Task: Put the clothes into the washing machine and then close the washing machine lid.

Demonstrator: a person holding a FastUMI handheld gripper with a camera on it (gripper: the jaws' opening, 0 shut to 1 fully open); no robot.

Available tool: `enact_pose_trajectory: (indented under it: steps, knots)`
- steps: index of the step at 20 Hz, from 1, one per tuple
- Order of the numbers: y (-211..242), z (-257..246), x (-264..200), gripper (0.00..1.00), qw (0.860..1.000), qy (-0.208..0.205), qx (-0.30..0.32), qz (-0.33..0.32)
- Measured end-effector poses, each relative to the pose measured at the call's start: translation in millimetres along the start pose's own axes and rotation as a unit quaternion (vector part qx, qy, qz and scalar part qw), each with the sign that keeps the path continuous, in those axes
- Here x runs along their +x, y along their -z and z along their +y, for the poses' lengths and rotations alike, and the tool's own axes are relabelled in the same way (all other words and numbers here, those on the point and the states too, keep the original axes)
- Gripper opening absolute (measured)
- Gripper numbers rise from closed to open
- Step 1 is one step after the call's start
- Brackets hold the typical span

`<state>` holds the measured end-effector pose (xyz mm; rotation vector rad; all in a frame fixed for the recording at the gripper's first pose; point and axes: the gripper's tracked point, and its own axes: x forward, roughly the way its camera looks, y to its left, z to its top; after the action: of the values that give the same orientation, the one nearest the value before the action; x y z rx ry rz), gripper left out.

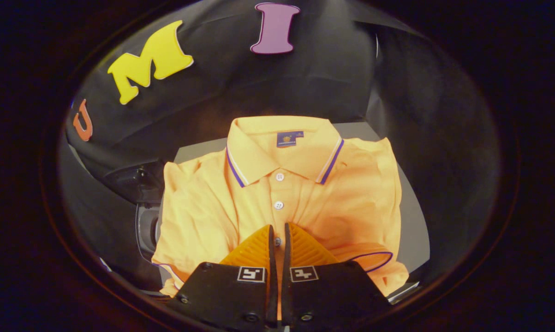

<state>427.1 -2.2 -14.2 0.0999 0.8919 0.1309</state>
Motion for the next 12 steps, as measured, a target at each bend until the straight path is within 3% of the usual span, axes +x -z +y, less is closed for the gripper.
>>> enact_pose_trajectory:
  steps: [3, 8, 12]
  knots:
    - [2, -3, -3, 0.07, 1.0, 0.011, -0.002, -0.003]
    - [-26, 14, -43, 0.07, 0.995, 0.028, -0.031, -0.092]
    - [-49, 51, -87, 0.07, 0.992, 0.001, -0.026, -0.126]
